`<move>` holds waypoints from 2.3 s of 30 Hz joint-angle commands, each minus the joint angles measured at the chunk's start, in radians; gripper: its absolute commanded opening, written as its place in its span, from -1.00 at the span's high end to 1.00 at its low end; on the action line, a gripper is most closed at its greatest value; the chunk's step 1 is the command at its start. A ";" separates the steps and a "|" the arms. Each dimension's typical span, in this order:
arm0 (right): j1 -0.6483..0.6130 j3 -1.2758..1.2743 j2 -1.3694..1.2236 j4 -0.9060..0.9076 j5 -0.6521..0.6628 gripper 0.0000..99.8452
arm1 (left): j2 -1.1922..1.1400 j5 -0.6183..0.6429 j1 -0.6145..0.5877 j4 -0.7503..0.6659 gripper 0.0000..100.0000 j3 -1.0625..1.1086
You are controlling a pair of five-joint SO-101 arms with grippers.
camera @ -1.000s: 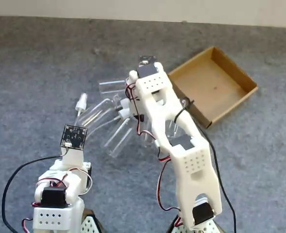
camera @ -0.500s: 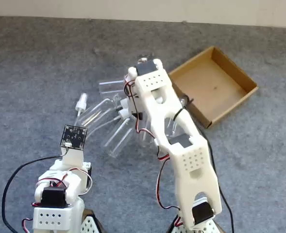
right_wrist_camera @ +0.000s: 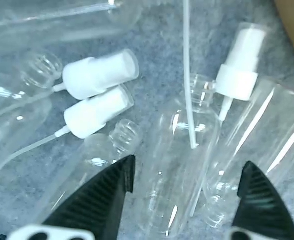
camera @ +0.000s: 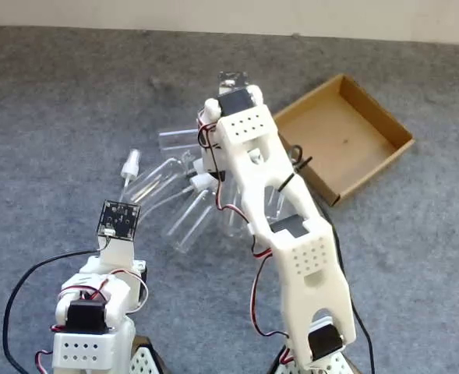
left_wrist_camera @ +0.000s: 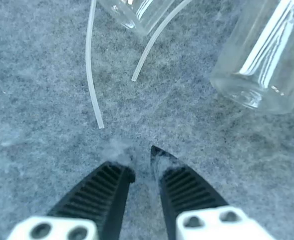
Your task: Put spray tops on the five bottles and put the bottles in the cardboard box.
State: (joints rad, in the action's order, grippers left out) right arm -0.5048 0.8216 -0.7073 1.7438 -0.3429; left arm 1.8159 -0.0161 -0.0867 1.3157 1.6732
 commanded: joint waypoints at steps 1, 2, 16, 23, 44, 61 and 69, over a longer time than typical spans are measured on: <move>-0.019 0.002 0.047 0.015 0.011 0.41 | 0.005 -0.011 0.010 0.002 0.99 0.021; -0.019 -0.010 0.047 0.001 0.008 0.41 | 0.005 -0.011 0.010 0.002 0.99 0.021; -0.015 -0.285 0.048 -0.202 0.003 0.42 | 0.005 -0.011 0.010 0.002 0.99 0.021; -0.015 -0.354 0.048 -0.245 0.009 0.42 | 0.005 -0.011 0.010 0.002 0.99 0.021; -0.012 -0.285 0.059 -0.071 0.252 0.69 | 0.005 -0.011 0.010 0.002 0.99 0.021; -0.013 -0.061 0.219 0.025 0.440 0.69 | 0.005 -0.011 0.010 -0.002 0.99 0.021; -0.019 -0.297 0.437 0.018 0.442 0.69 | 0.005 -0.011 0.010 0.000 0.99 0.021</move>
State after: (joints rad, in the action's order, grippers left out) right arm -0.5155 0.5900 -0.3698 1.7469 0.0867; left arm 1.8159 -0.0161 -0.0867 1.3157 1.6732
